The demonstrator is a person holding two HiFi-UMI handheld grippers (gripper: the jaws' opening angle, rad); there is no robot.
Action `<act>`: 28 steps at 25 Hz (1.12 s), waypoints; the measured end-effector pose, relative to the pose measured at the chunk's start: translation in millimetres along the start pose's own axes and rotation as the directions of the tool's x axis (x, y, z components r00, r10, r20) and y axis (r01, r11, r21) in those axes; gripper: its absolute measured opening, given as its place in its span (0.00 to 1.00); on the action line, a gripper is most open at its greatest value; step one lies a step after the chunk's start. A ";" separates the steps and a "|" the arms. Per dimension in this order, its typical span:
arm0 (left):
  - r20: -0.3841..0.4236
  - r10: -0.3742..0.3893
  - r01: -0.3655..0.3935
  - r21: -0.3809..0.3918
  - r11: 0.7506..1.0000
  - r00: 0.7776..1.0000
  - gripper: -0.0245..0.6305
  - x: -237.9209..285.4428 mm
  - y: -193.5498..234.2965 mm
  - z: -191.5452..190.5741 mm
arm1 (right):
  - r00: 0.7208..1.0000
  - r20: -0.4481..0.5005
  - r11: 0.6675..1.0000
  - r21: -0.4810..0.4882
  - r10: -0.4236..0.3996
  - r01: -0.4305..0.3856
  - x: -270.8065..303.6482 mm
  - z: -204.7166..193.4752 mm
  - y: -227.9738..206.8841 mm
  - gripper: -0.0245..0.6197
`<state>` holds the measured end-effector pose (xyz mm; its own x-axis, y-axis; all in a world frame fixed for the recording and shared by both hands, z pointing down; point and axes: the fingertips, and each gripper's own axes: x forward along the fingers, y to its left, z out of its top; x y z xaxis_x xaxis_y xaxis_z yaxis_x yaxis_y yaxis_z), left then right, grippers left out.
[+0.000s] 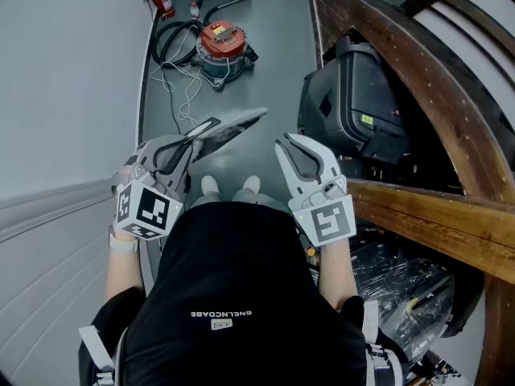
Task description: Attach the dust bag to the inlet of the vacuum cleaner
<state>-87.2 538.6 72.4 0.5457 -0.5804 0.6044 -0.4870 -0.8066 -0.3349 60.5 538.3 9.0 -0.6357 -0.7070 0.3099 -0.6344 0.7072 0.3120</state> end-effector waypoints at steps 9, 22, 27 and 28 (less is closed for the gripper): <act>-0.011 -0.015 0.015 0.013 1.000 1.000 0.08 23.5 -6.4 15.8 | 0.998 0.053 0.993 0.113 -0.043 0.037 -4.7 -10.7 -25.3 0.15; -0.021 -0.035 0.036 0.059 0.998 0.999 0.08 93.9 -27.5 73.8 | 0.996 0.043 0.989 0.128 -0.083 0.077 -45.1 -60.9 -99.0 0.15; -0.031 -0.042 0.045 0.079 0.996 0.999 0.08 120.6 -27.4 95.6 | 0.990 0.081 0.978 0.187 -0.113 0.096 -51.2 -72.2 -129.4 0.15; -0.030 -0.043 0.045 0.079 0.996 0.999 0.08 126.3 -26.6 99.7 | 0.990 0.082 0.975 0.200 -0.118 0.100 -51.0 -76.2 -135.0 0.15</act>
<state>62.7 475.6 85.6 0.5456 -0.5420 0.6392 -0.4069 -0.8381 -0.3633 212.1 478.7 19.5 -0.5903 -0.7830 0.1960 -0.7698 0.6192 0.1550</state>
